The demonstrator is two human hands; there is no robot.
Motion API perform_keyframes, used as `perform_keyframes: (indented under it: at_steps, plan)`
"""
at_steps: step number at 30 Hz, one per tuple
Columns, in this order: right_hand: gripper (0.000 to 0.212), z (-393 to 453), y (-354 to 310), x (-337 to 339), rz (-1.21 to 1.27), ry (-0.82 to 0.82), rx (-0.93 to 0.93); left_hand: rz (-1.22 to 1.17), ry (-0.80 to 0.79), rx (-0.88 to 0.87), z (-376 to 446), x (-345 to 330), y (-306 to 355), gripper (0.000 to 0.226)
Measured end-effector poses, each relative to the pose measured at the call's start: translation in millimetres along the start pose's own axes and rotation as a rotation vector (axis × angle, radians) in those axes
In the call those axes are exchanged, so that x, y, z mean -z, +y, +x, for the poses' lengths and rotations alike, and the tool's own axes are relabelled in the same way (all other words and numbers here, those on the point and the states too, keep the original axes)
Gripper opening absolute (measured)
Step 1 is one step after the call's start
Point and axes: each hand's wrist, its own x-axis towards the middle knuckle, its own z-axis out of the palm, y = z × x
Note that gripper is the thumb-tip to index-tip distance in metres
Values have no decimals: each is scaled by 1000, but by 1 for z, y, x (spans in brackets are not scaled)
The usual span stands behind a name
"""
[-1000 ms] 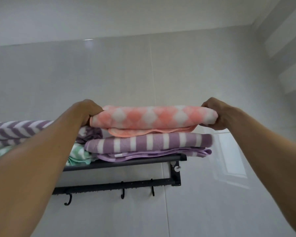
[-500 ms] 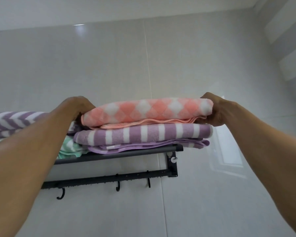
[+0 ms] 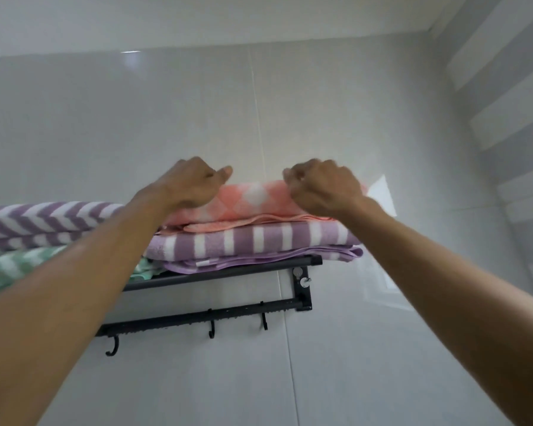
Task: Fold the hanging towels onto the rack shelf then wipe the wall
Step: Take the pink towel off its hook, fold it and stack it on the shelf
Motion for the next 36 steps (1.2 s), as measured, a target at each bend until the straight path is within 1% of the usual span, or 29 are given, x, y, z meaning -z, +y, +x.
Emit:
perform_keyframes:
  at_steps: [2, 6, 10, 12, 14, 16, 19, 21, 26, 30, 33, 36]
  plan:
    - [52, -5, -5, -15, -101, -50, -4, 34, -19, -23, -7, -13, 0, 73]
    - [53, -8, 0, -27, -194, -49, -69, 40, 2, 1, -17, -18, -5, 70]
    - [52, -14, -6, -25, -182, -58, -96, 58, 30, -43, -28, -15, -8, 71]
    - [52, -22, -13, -20, -178, -39, -87, 63, 103, -93, -38, -11, -8, 62]
    - [52, -31, -19, -15, -166, -12, -79, 22, 186, -133, -48, -7, -8, 57]
    - [51, -41, -26, -9, -147, 21, -71, -46, 256, -170, -59, -5, -8, 56]
    - [48, -61, -38, -1, -101, 64, -79, -154, 296, -188, -80, -3, -7, 53]
    - [47, -79, -45, 3, -76, 63, -87, -229, 313, -201, -97, -6, -5, 52]
    - [45, -122, -54, 18, -77, 3, -124, -328, 313, -233, -135, -18, 1, 52]
    - [45, -149, -54, 35, -91, -31, -155, -391, 321, -225, -165, -26, 9, 44]
    - [42, -173, -54, 50, -91, -43, -168, -432, 276, -211, -184, -30, 17, 42]
    - [44, -197, -53, 77, -114, -68, -197, -492, 224, -180, -204, -28, 33, 44]
